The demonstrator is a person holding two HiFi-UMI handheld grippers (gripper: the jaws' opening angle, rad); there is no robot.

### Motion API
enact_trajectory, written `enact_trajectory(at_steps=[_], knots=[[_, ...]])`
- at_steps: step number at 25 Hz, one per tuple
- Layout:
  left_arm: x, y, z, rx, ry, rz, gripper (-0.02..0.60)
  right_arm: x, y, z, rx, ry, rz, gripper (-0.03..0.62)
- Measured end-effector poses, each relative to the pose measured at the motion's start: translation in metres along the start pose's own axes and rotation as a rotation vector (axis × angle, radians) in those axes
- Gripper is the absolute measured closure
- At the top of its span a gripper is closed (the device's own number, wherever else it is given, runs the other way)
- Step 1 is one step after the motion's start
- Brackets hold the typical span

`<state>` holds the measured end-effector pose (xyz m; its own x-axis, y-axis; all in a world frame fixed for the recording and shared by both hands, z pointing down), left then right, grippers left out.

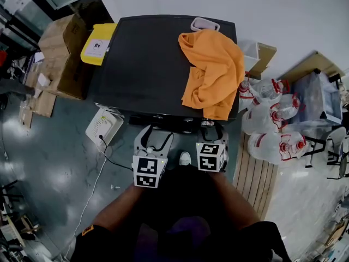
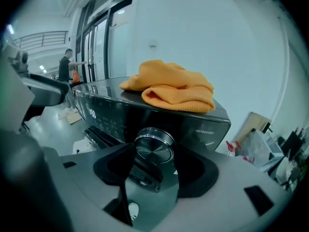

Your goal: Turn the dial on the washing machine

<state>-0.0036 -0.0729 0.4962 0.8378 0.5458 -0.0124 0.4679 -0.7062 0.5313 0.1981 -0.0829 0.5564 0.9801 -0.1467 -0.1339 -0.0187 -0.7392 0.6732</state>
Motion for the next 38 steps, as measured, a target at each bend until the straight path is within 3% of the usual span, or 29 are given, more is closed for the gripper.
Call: enact_trajectory(at_steps=[5, 10, 13, 17, 22, 27, 31, 35, 38], knots=[[0.0, 0.004, -0.001, 0.0, -0.009, -0.007, 0.291, 0.011, 0.004, -0.006, 0.003, 0.167, 0.089, 0.327], [0.0, 0.006, -0.002, -0.001, -0.027, -0.01, 0.291, 0.024, 0.007, -0.013, 0.017, 0.421, 0.254, 0.326], [0.0, 0.007, -0.003, -0.002, -0.035, -0.009, 0.291, 0.028, 0.009, -0.013, 0.015, 0.482, 0.3, 0.324], [-0.001, 0.006, -0.003, 0.0, -0.036, -0.003, 0.291, 0.024, 0.006, -0.012, 0.015, 0.399, 0.247, 0.322], [-0.001, 0.003, -0.002, 0.002, -0.03, 0.006, 0.291, 0.009, -0.004, -0.007, 0.027, 0.137, 0.093, 0.299], [-0.001, 0.001, -0.005, -0.001, -0.028, 0.014, 0.291, -0.004, -0.008, 0.0, 0.024, -0.036, 0.021, 0.299], [-0.002, -0.001, -0.008, -0.004, -0.028, 0.014, 0.291, -0.004, -0.005, -0.001, 0.011, -0.048, -0.007, 0.3], [-0.003, -0.003, -0.011, -0.006, -0.03, 0.017, 0.291, 0.002, -0.002, -0.003, 0.003, 0.036, -0.009, 0.355], [-0.004, -0.005, -0.012, -0.004, -0.034, 0.019, 0.291, 0.005, -0.001, -0.006, 0.003, 0.108, 0.011, 0.356]])
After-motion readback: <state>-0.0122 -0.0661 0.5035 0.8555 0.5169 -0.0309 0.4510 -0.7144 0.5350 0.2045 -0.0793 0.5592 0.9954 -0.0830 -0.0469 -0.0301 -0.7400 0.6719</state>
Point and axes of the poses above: the fingertips, and each gripper's own axes: y forward along the fingers, x to its right, z out of its top, the point moved 7 cm from there along -y, backward along the fingers, and after that the axes turned 3 degrees about -z, right-handed, at the moved point
